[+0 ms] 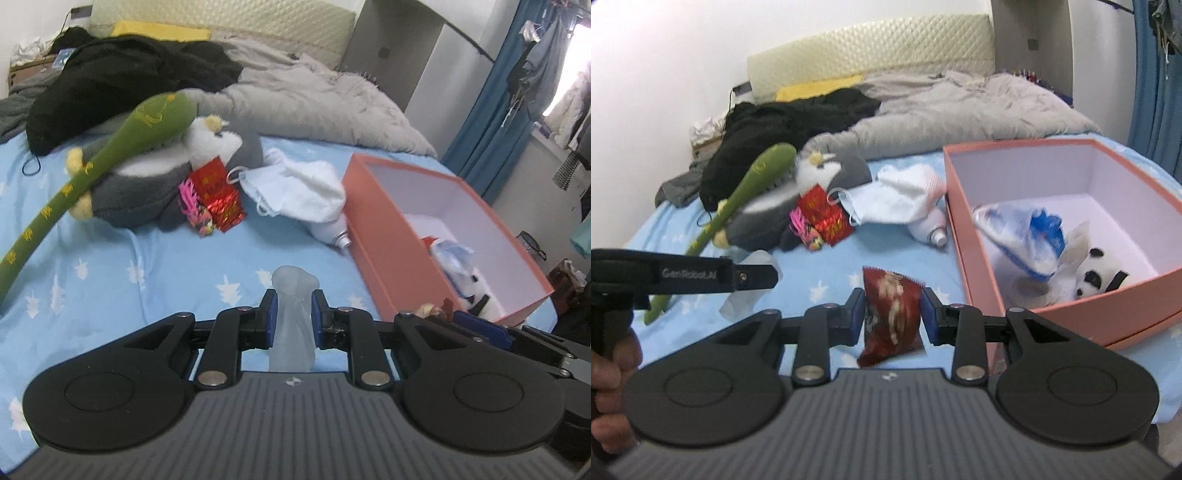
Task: Organize soft objects
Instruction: 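Lift the cup and candy packet and carry both over the pink box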
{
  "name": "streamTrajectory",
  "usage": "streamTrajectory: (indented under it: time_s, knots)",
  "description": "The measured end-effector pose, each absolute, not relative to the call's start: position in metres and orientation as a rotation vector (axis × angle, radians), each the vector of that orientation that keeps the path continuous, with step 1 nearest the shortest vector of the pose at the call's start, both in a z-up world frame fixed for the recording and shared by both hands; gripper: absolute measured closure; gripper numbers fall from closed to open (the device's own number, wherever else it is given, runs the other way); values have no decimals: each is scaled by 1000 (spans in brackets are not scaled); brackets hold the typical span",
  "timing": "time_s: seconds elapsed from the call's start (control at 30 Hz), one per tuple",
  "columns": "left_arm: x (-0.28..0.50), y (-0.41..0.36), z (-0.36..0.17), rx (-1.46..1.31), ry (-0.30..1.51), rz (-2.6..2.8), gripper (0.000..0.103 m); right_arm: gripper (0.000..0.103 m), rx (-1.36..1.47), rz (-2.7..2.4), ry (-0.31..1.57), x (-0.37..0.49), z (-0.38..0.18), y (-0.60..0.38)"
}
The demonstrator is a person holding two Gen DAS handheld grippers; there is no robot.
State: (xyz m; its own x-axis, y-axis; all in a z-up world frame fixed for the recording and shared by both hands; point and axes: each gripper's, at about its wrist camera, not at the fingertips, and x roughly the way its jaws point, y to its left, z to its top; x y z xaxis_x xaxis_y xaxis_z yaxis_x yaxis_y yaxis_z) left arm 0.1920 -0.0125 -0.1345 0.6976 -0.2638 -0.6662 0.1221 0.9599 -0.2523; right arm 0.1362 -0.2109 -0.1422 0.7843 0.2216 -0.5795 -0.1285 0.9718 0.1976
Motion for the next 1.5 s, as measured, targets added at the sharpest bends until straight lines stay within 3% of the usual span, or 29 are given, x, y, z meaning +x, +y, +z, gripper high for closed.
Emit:
streamTrajectory:
  time_s: [0.03, 0.1, 0.37, 0.63, 0.93, 1.07, 1.5]
  knots:
    - [189, -13, -129, -194, 762, -219, 81, 68, 155, 191, 636, 135, -139, -212]
    - [184, -15, -120, -196, 749, -227, 80, 80, 162, 194, 624, 131, -132, -214]
    - [172, -22, -121, -194, 758, -240, 80, 81, 195, 195, 632, 126, -133, -224]
    - [166, -19, -173, -180, 882, -216, 79, 81, 248, 190, 756, 110, -182, -245]
    - [166, -11, -210, -193, 947, -203, 78, 78, 288, 276, 828, 106, -216, -239]
    - [167, -6, -215, -195, 959, -194, 78, 66, 246, 356, 818, 113, -215, -218]
    - [169, -3, -217, -192, 963, -173, 78, 63, 129, 401, 877, 145, -241, -186]
